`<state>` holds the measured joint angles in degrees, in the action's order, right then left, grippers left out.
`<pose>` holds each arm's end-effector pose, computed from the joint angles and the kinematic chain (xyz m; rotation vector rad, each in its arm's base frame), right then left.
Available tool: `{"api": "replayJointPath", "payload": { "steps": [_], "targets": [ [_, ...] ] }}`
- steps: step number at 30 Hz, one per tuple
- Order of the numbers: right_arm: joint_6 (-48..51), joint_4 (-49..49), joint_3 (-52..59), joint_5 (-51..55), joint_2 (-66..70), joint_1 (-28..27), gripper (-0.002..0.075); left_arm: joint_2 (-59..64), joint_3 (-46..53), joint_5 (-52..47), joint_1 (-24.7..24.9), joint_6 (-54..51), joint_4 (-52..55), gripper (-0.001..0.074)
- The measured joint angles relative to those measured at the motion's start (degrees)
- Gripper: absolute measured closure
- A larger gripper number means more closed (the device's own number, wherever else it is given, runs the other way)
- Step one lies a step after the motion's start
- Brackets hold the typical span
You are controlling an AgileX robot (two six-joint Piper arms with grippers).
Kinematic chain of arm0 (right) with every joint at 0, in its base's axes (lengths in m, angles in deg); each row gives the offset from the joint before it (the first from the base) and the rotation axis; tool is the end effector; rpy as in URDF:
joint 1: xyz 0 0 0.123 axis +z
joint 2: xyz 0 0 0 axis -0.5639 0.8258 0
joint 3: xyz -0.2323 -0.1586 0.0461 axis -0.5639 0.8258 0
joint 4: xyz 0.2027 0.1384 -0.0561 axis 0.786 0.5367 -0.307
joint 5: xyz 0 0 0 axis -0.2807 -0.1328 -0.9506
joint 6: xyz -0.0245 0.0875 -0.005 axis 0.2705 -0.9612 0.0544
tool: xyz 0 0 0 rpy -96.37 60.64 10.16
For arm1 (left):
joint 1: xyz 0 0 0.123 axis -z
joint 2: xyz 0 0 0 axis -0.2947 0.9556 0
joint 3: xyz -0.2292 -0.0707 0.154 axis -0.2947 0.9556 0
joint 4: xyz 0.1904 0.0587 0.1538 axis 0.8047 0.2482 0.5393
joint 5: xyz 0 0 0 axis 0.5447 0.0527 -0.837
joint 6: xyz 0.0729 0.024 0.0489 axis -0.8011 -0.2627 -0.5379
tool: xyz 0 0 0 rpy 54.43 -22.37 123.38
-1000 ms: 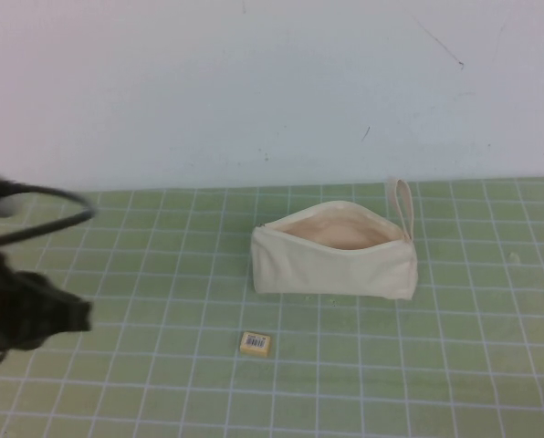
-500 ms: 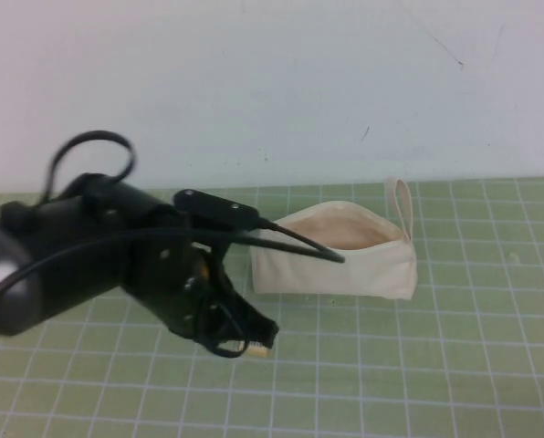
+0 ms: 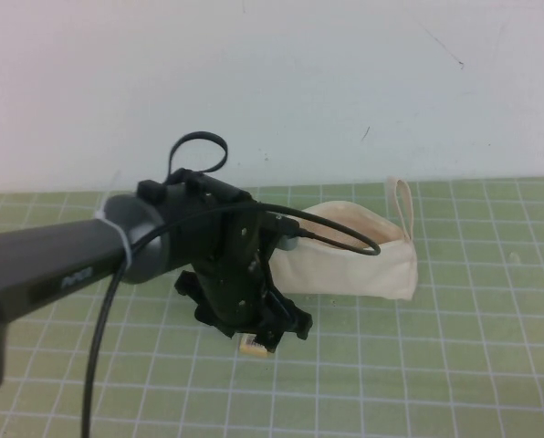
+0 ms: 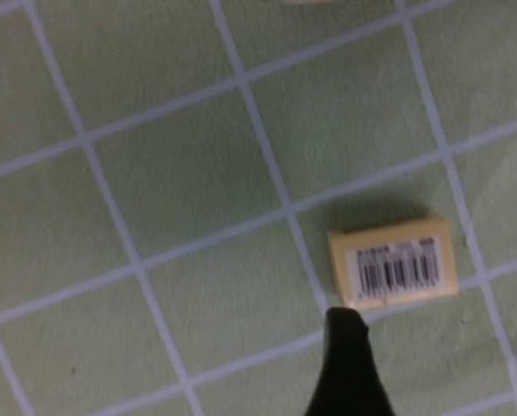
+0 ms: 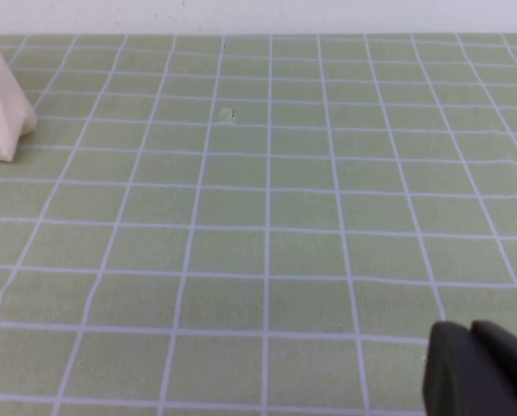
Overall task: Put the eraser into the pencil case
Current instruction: Pick up the eraser from the table
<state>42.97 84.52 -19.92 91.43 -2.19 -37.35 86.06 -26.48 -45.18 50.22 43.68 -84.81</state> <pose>0.0530 -0.0043 0.1738 0.0191 1.8479 -0.0826 0.3321 -0.2180 0.1919 0.5577 2.8111 -0.1789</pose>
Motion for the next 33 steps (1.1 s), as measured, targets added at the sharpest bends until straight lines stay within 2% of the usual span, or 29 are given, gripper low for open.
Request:
{"api": "replayJointPath", "payload": {
  "steps": [12,15,18,24,29,33],
  "targets": [
    [0.0,0.0,0.0,0.0,0.0,0.0,0.0727,6.1,-2.1,1.3,0.0,0.4,0.0,0.0312],
    [0.0,0.0,0.0,0.0,0.0,0.0,0.0727,6.5,-2.1,1.5,0.0,0.5,0.0,0.036],
    [0.0,0.0,0.0,0.0,0.0,0.0,0.0727,6.5,-2.1,1.5,0.0,0.7,-0.1,0.0449],
    [0.0,0.0,0.0,0.0,0.0,0.0,0.0727,6.2,-2.2,-0.7,0.0,1.2,-0.9,0.0451],
    [0.0,0.0,0.0,0.0,0.0,0.0,0.0727,3.3,-2.2,-6.9,0.0,-5.0,-6.4,0.0451],
    [0.0,0.0,0.0,0.0,0.0,0.0,0.0727,-2.5,-2.3,-6.2,0.0,-8.8,-11.4,0.0451]
  ]
}}
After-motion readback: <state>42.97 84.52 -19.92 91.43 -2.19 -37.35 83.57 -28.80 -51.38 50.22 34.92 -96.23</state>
